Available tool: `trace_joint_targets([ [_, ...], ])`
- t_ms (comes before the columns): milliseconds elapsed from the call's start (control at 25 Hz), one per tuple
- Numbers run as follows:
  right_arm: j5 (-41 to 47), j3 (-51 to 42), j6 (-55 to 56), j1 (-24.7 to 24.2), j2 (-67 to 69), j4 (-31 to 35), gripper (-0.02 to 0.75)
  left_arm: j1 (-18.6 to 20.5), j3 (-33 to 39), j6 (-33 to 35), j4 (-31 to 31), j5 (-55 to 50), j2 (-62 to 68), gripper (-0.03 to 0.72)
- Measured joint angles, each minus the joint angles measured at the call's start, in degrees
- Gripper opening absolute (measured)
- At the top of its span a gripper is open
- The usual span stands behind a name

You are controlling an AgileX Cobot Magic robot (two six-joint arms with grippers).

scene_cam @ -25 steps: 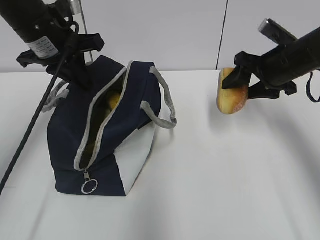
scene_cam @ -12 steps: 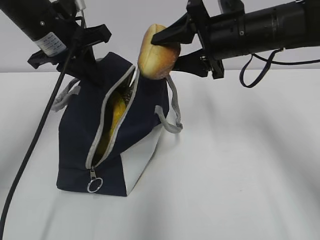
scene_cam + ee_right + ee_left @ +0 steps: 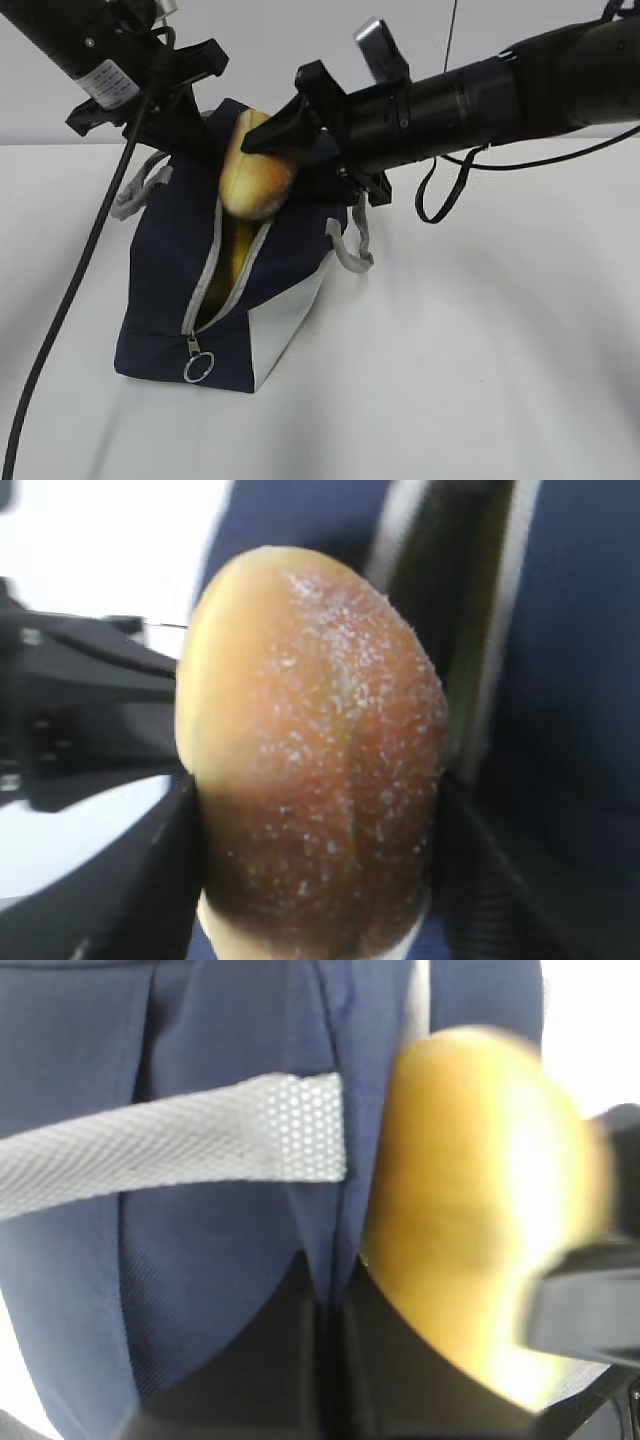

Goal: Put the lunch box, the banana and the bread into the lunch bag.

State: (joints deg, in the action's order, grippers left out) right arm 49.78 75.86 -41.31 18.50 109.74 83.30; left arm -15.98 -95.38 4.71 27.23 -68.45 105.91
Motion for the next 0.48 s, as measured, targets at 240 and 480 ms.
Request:
trace_joint_targets([
  [240,-0.8,0.0,0.9,0.4,3.8,-2.3,0.473,0.0,0.0,0.2,0.3,0.1,0.0,-0.001],
  [480,-0.1,0.2,2.7,0.4,7.0,-2.6,0.599,0.0,0.0,0.2,0.5,0.1,0.1,-0.001],
])
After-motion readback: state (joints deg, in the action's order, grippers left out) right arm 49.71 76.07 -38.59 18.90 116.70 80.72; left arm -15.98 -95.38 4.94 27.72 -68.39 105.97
